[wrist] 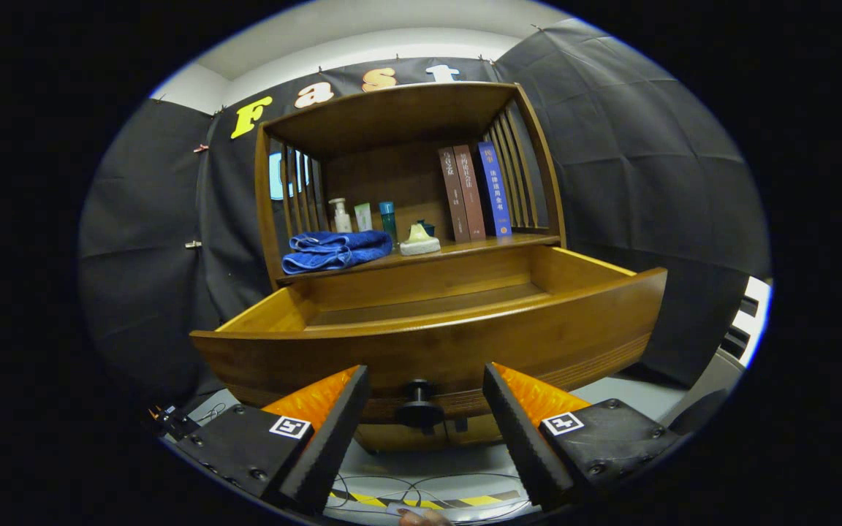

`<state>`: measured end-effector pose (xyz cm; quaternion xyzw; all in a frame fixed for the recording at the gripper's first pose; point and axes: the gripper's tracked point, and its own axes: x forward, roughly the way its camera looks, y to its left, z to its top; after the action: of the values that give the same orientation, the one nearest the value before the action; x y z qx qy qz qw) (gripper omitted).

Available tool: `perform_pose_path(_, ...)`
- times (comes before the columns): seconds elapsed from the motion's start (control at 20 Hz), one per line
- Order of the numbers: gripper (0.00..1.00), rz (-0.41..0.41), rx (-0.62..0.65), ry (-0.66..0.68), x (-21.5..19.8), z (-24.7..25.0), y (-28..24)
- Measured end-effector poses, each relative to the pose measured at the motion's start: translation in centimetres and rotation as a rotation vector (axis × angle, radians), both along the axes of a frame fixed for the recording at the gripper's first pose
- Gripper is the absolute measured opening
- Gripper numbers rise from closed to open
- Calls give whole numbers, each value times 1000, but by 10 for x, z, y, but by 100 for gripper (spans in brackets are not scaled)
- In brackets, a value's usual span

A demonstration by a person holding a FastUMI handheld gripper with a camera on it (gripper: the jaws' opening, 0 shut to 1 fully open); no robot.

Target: Pull open the drawer, take out the items inside it, and place them on the countertop above the cabinet.

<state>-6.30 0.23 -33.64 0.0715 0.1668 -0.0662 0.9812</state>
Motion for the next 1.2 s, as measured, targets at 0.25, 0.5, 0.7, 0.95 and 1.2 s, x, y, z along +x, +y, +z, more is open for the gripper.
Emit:
perform_pose_path(0.25, 99, 9, -17, 26, 16, -19, -1)
perform_pose_path(0.5, 99, 11, -30, 17, 23, -15, -5)
perform_pose_path(0.7, 99, 9, -38, -4, 31, -14, -7)
perform_pose_path(0.95, 99, 16, -50, -12, 61, -15, -10)
perform_pose_path(1.2, 99, 9, -41, -24, 109, -17, -14)
